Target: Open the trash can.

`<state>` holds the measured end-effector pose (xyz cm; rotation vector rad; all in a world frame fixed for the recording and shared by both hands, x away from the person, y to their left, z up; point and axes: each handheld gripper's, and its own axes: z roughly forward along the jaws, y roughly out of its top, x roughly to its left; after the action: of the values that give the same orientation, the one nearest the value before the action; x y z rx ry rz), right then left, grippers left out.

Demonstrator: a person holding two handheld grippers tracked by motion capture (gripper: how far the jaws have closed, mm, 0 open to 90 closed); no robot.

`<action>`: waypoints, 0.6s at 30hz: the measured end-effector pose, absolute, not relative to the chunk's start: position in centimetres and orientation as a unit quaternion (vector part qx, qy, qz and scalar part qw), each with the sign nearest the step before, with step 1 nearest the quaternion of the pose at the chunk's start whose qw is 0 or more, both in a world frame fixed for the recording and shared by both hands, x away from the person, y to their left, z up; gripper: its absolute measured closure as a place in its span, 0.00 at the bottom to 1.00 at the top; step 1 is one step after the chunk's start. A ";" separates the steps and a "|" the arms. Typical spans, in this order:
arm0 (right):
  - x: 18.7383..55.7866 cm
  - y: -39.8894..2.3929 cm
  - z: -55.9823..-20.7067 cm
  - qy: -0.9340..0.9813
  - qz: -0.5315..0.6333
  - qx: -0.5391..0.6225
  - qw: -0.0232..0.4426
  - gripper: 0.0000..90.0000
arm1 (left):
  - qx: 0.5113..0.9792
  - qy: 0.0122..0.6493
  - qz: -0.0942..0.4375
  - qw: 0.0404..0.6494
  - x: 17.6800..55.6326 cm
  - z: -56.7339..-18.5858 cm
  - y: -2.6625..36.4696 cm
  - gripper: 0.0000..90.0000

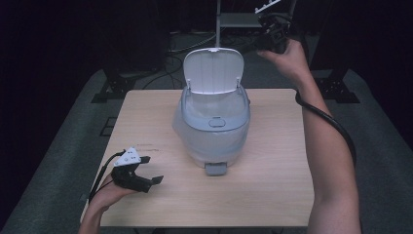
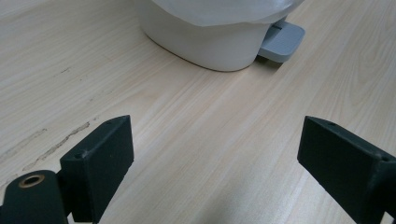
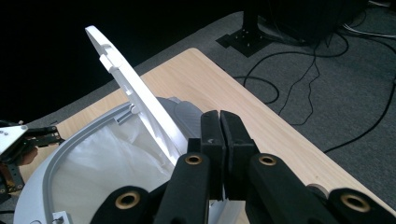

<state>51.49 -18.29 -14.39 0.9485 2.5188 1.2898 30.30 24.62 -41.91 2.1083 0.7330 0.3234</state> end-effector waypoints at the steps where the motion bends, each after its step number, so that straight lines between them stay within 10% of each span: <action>1: 51.4 -18.3 -14.4 0.842 0.430 0.315 0.078 0.98 | 0.845 0.294 0.129 0.428 30.3 -41.9 24.6 0.11; 18: 49.2 -17.2 -15.3 0.859 0.429 0.275 0.048 0.98 | 0.850 0.291 0.128 0.421 30.3 -42.2 24.2 0.11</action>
<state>49.24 -17.23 -15.34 0.8376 2.6199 1.3090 30.27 24.16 -42.19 2.1280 0.7277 0.3196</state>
